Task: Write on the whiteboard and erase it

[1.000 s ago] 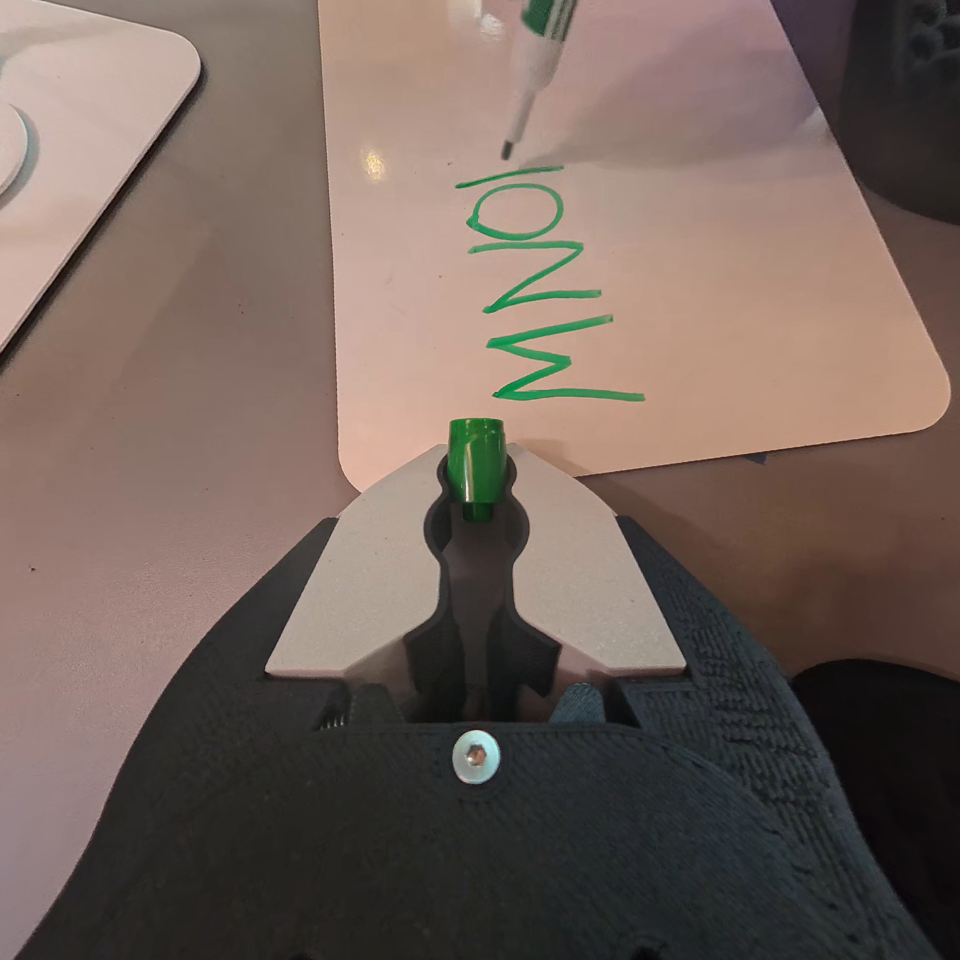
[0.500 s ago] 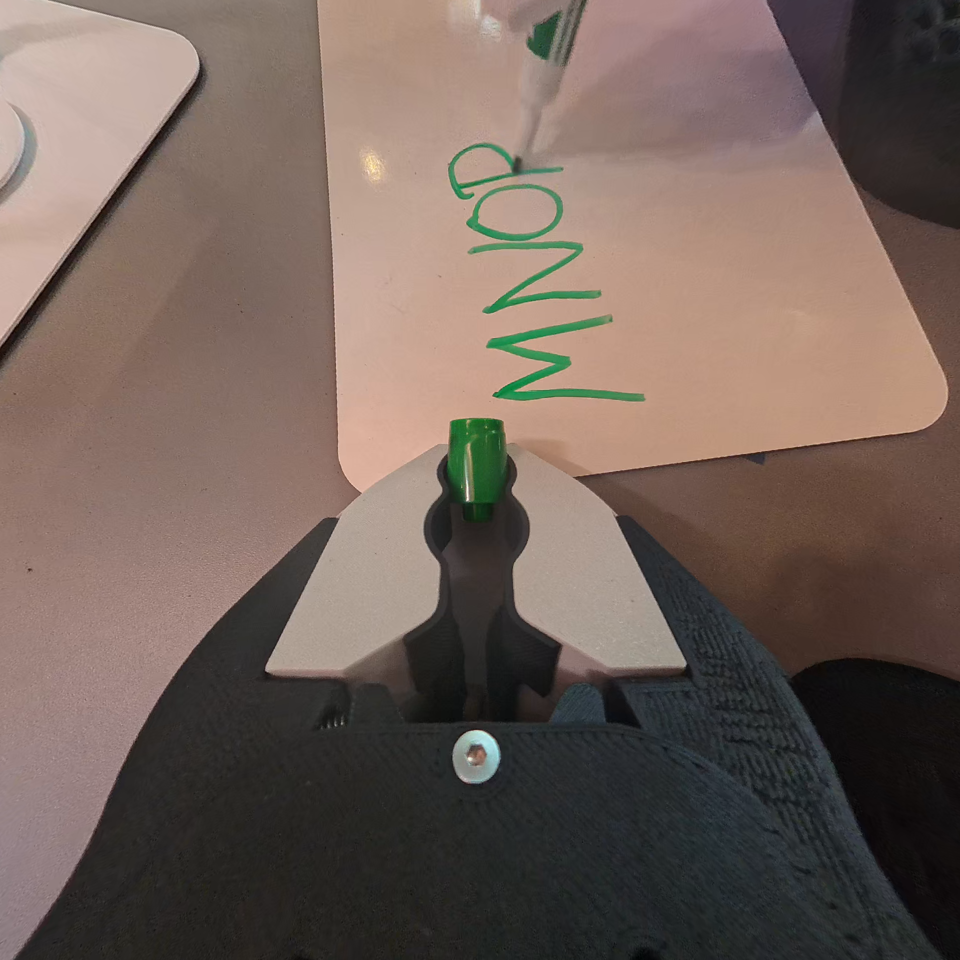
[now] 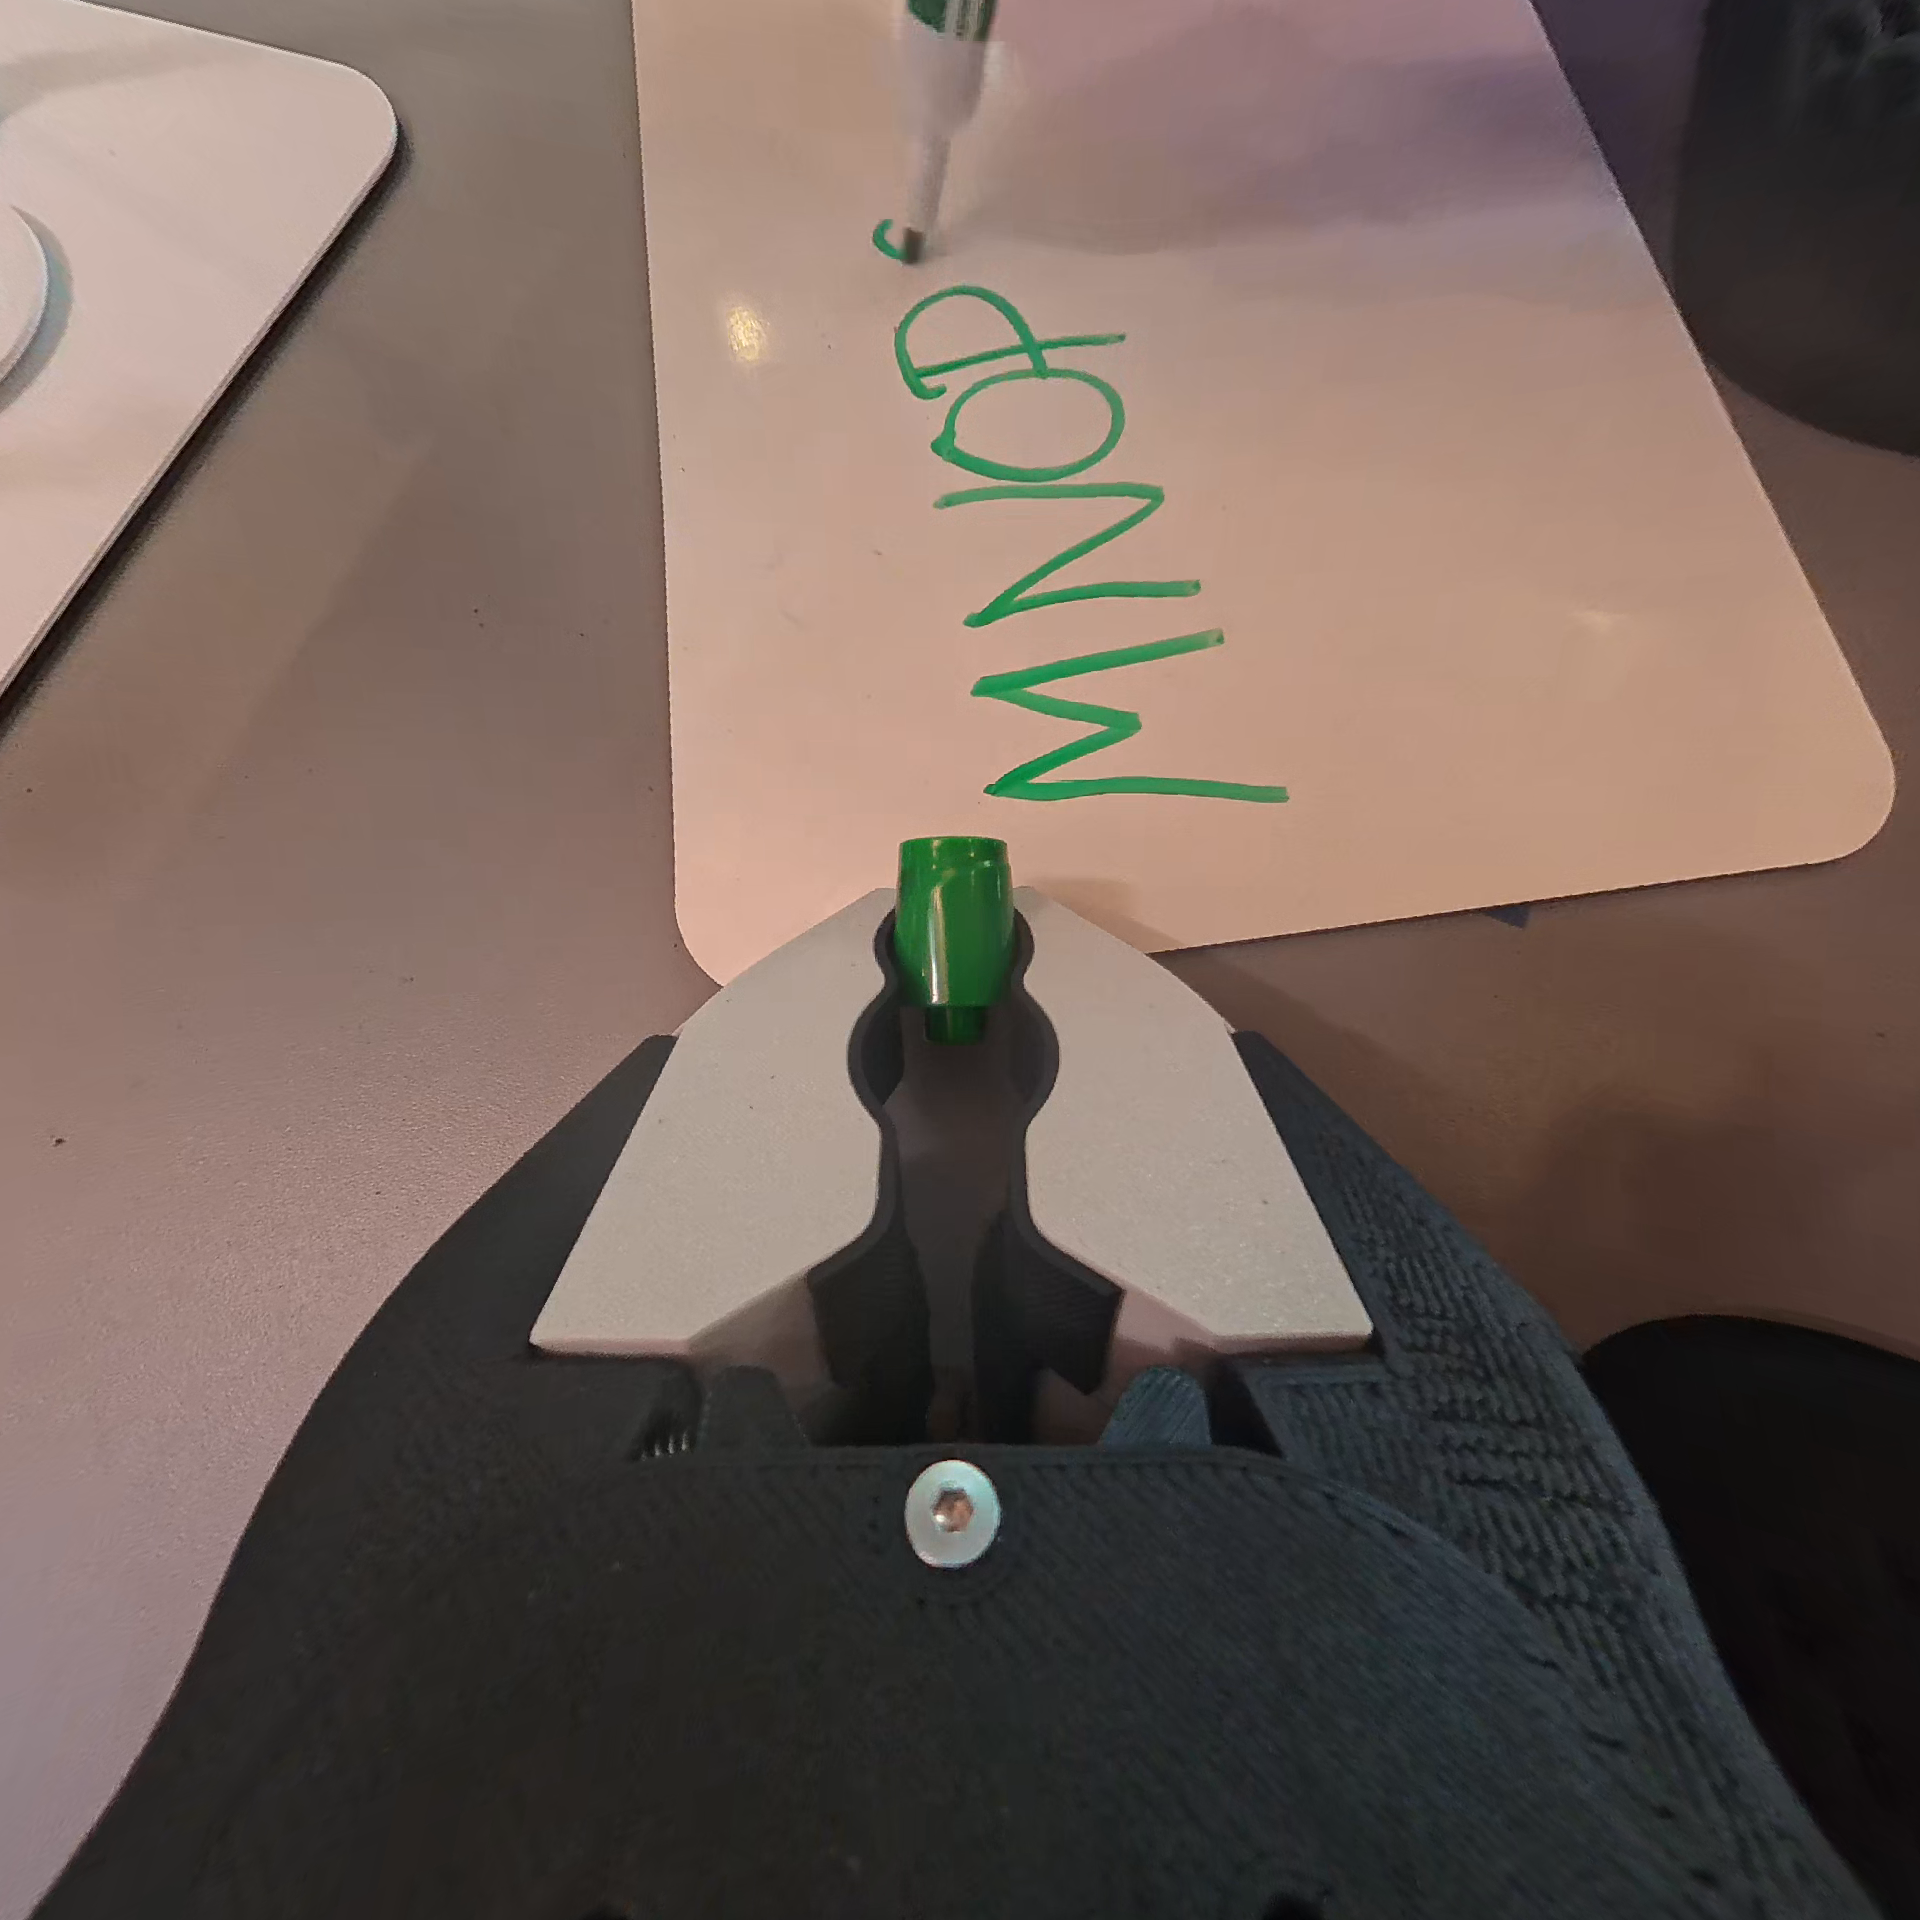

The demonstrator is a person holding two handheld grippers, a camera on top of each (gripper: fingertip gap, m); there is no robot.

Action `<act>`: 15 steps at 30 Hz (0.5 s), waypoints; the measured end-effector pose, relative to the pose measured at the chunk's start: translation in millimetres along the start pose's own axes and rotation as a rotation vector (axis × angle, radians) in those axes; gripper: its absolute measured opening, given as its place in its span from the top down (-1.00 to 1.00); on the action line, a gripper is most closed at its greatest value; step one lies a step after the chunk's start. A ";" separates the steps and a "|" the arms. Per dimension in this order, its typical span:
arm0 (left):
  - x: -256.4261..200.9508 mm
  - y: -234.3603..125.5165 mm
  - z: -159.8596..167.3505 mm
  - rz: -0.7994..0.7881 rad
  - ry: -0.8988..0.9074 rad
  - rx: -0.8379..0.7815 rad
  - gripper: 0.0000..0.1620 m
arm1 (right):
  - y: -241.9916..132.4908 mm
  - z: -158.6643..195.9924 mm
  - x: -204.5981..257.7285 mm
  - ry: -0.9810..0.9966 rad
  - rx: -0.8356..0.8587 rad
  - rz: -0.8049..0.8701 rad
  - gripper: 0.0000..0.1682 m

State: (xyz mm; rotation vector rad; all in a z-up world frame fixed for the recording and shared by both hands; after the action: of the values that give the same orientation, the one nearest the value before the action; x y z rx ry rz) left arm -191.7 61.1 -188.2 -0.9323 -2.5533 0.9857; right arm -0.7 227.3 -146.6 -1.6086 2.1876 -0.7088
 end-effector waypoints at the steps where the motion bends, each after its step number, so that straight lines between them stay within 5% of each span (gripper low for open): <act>1: -0.1 0.0 0.0 0.000 0.000 0.000 0.81 | -4.4 1.7 4.1 -0.005 0.023 -0.011 0.77; 5: -0.7 0.3 -0.3 0.000 0.002 0.000 0.81 | -22.5 8.0 1.3 -0.040 0.110 0.054 0.77; 15: -0.9 0.5 0.0 0.008 -0.001 -0.002 0.81 | -5.3 -6.5 -3.2 -0.042 -0.014 0.032 0.77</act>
State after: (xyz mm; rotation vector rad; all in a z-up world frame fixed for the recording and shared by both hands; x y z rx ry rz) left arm -190.8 60.8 -188.6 -0.9431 -2.5543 0.9859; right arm 0.9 230.3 -138.3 -1.5780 2.1878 -0.6457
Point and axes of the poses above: each gripper's, where its closed fingertips meet, y out along the fingers, z out of its underside, x = y × z across the jaws, the point moved 9 cm from there along -y, back along the fingers, and after that the axes turned 1 degree about z, right-handed, at the moved point
